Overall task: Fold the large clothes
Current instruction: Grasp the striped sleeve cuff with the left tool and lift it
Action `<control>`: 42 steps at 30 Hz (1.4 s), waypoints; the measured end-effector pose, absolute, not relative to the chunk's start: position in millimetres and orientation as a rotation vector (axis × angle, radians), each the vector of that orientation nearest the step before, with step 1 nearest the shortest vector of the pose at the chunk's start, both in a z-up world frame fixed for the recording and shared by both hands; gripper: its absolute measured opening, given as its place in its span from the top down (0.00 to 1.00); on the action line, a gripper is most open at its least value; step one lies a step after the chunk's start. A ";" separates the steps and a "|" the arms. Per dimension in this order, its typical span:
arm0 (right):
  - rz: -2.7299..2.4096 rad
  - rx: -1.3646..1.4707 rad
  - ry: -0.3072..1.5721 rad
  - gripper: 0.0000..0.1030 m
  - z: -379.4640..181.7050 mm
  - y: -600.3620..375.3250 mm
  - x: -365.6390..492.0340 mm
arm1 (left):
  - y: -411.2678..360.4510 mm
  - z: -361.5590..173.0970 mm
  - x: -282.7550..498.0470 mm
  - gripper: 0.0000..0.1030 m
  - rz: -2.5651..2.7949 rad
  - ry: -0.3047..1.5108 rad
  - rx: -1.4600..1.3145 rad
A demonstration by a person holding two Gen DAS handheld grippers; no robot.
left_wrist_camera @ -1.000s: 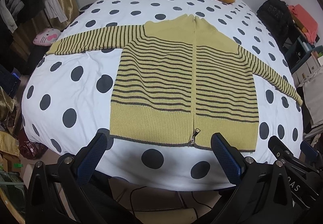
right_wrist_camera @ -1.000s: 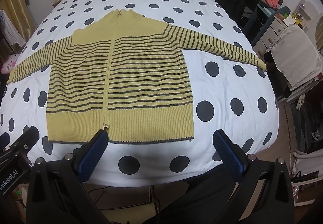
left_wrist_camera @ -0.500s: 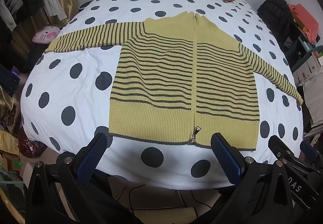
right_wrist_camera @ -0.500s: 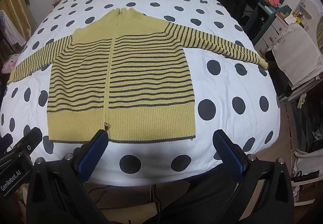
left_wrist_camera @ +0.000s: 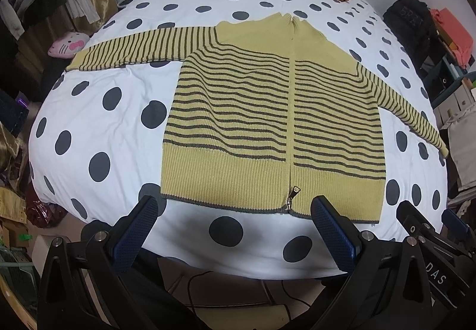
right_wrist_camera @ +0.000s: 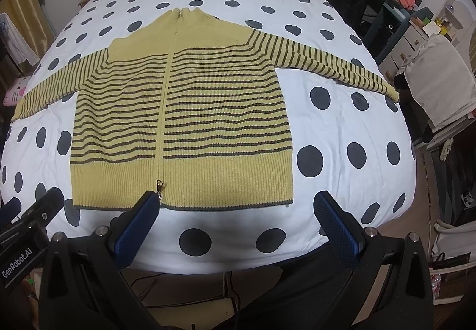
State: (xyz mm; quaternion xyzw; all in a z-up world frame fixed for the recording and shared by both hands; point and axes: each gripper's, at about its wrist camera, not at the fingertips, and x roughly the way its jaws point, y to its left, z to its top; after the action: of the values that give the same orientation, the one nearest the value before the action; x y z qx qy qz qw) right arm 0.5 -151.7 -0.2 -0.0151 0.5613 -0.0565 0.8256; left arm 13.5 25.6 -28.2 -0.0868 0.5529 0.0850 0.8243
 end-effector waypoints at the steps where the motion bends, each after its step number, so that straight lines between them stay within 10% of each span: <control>1: -0.120 -0.032 1.195 0.00 -1.1 -151.3 1.1 | 26.5 -29.3 13.8 0.00 0.181 1.177 -0.186; 17: -0.108 -0.041 1.235 0.00 -24.1 -141.0 32.3 | 74.9 -64.4 59.3 0.01 0.156 1.213 -0.288; 39: -0.174 -0.083 1.370 0.00 -121.0 -128.4 107.8 | 569.3 -193.9 239.1 0.12 0.611 0.948 -0.872; 42: -0.159 -0.096 1.387 0.00 -130.1 -121.8 113.3 | 589.3 -204.6 243.7 0.42 0.640 0.952 -0.884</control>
State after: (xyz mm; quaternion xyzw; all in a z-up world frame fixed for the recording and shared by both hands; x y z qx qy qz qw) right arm 113.3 -121.8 -130.1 -0.0443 0.6384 -0.0732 0.7650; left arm 243.7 589.3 -204.6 -0.4043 0.4356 0.2928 0.7491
